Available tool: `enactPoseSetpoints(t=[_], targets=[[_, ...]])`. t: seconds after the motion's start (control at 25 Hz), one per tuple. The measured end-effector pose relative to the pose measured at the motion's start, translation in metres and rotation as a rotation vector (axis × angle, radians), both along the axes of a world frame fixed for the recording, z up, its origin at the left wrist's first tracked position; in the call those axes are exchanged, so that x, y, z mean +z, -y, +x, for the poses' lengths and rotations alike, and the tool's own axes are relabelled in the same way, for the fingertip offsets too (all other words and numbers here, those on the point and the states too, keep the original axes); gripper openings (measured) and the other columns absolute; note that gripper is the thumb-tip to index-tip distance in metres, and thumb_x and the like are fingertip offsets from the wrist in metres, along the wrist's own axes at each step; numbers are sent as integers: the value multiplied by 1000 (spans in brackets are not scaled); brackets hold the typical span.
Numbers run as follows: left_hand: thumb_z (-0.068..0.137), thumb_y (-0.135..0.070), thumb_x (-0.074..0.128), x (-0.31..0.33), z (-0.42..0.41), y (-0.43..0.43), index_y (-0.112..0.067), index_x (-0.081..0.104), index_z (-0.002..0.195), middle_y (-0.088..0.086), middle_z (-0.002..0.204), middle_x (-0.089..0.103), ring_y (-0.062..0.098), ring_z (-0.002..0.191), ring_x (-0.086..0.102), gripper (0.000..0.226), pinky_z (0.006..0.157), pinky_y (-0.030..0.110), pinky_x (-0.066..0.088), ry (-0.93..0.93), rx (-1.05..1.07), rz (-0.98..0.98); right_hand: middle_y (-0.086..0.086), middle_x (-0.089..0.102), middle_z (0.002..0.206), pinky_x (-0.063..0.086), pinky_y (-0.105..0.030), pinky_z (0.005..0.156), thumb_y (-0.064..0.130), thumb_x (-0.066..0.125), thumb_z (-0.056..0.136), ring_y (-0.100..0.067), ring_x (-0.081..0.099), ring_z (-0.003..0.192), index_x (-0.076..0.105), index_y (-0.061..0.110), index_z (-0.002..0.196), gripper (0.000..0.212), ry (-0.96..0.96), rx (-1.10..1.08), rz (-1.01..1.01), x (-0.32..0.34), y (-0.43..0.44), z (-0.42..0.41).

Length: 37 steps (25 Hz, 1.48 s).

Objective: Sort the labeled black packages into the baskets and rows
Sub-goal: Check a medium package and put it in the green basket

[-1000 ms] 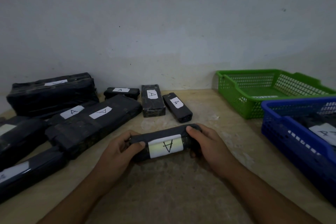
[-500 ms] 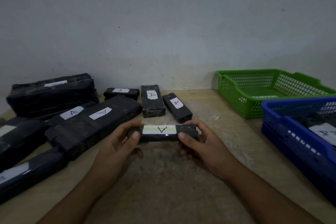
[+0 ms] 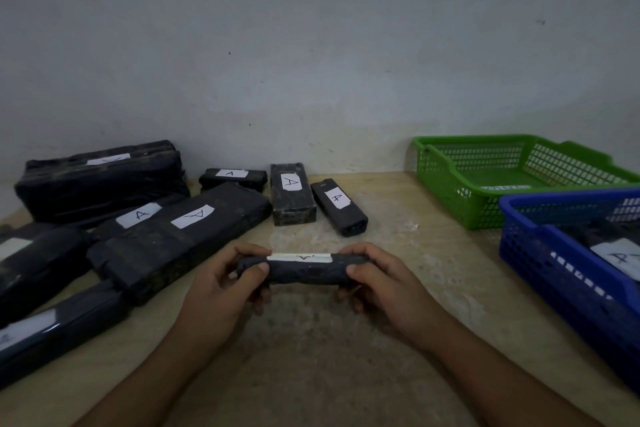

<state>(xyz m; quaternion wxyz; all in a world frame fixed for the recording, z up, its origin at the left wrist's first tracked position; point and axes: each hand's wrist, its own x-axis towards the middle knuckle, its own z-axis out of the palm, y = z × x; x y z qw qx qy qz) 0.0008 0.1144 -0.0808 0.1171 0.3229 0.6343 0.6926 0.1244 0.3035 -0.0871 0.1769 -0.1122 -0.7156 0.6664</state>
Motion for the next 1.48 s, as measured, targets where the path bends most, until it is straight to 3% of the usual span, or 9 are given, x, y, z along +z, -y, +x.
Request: enactPoseSetpoints(t=[0.24,0.36,0.48,0.72,0.92,1.08,1.2,1.36,1.48], targets=[[90,6,53,-3,4,-2,-6,60,99,16,79,61,23,60,59,17,55,33,51,-40,-17,-35,-2,71,81,50,-24,63,9,55,86,-17,63,69,67,10,94,15,-37,-93,66,2,0,-2],[92,5,52,-4,2,-3,-6,60,97,7,71,62,23,60,58,16,54,35,50,-3,-13,-20,-7,72,83,46,-32,64,23,54,78,-24,61,68,67,16,94,22,-18,-77,76,1,2,-1],[90,5,54,-3,0,-2,-4,62,92,4,62,60,23,56,55,13,49,30,48,23,17,7,-12,70,72,35,-34,58,30,54,79,-28,50,62,67,24,94,21,24,-63,89,0,4,1],[83,-20,59,3,5,1,-12,64,110,17,70,66,30,60,62,29,57,35,54,-30,-90,-38,-18,65,61,32,-22,43,17,51,98,-22,48,44,67,5,90,21,10,-91,31,8,1,1],[86,-14,58,3,4,-1,-18,61,114,16,66,66,31,52,60,29,50,37,53,15,-10,-3,-14,72,81,41,-26,43,43,56,91,-29,63,55,65,9,102,36,-55,-25,-39,10,2,4],[87,-12,60,-1,-1,-1,-11,64,109,15,86,71,22,61,66,22,56,30,57,24,78,8,-16,67,115,54,-31,61,9,75,83,-27,70,82,48,26,127,54,-93,44,-72,4,1,3],[81,-19,62,-3,-3,0,-21,58,123,-2,108,68,17,79,70,42,67,35,60,55,67,-1,-13,69,114,56,-33,77,1,74,81,-21,70,93,52,30,126,58,-106,59,25,3,-1,5],[88,6,57,-3,-2,1,-14,56,121,9,108,65,23,70,70,39,66,32,60,53,0,-16,-9,66,103,52,-22,59,-1,65,89,-12,63,68,54,19,120,38,-51,39,55,12,4,9],[86,13,56,-2,-2,0,-7,58,112,19,97,65,23,58,66,34,58,28,58,88,1,17,-6,66,99,51,-20,59,-3,61,90,-14,62,67,51,17,120,37,-39,77,61,15,5,12]])
